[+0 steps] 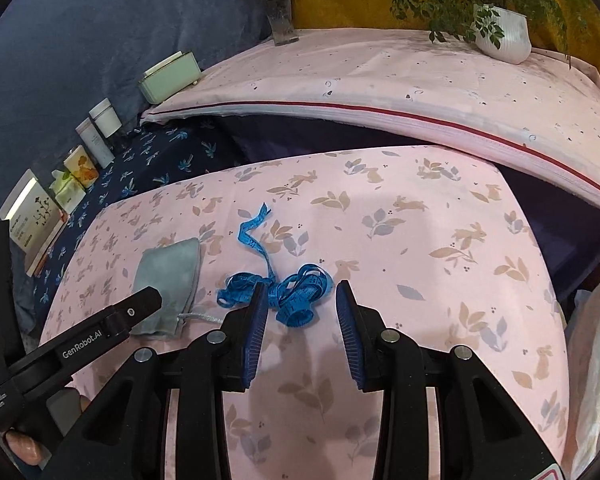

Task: Collect trash
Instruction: 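Grasp the blue ribbon with the right tool while the left tool grasps the grey pouch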

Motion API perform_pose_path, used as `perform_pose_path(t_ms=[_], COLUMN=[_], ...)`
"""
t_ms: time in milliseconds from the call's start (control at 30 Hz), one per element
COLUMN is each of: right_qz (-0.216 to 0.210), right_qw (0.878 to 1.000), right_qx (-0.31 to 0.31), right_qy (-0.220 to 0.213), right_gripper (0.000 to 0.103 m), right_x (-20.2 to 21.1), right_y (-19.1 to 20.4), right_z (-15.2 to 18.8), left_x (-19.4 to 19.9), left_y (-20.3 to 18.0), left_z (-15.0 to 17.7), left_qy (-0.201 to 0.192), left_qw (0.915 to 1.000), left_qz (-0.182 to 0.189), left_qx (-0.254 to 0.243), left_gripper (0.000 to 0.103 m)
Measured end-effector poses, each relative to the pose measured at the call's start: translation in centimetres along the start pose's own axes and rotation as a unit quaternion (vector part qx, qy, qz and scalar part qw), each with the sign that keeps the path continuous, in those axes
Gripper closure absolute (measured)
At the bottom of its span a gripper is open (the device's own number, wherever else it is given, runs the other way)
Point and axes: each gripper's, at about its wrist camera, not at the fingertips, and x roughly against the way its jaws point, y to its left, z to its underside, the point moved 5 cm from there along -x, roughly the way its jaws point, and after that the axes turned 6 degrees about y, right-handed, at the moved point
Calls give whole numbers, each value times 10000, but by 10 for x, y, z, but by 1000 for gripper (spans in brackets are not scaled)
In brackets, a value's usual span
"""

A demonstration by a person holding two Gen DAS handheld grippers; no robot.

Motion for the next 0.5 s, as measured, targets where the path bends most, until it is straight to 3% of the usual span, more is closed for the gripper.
perform_pose_path(t_ms=[100,200,267,333,433,500], right_qz=[-25,-86,-132,-157,-137,-145], right_qw=[9999,9997,9996,9996,9997,9996], right_qx=[-65,-79,-69,-70,-47,-47], right_qy=[86,208,227,227,216,235], right_gripper=[68,68,70,72,82,86], right_x=[-16,-29,-32,-32,-29,-25], right_y=[-1,-1,1,1,-1,-3], right_z=[-4,-4,-1,2,7,11], left_x=[-4,-6,-7,-9,-10,-10], left_y=[-5,-11,-16,-19,-24,-29], left_z=[-3,-3,-1,2,8,13], left_qy=[-88,-95,-37,44,86,130], left_qw=[9998,9995,9993,9991,9987,9983], left_qz=[-92,-85,10,87,92,143], left_qx=[-130,-292,-370,-404,-493,-542], left_gripper=[30,42,53,75,93,97])
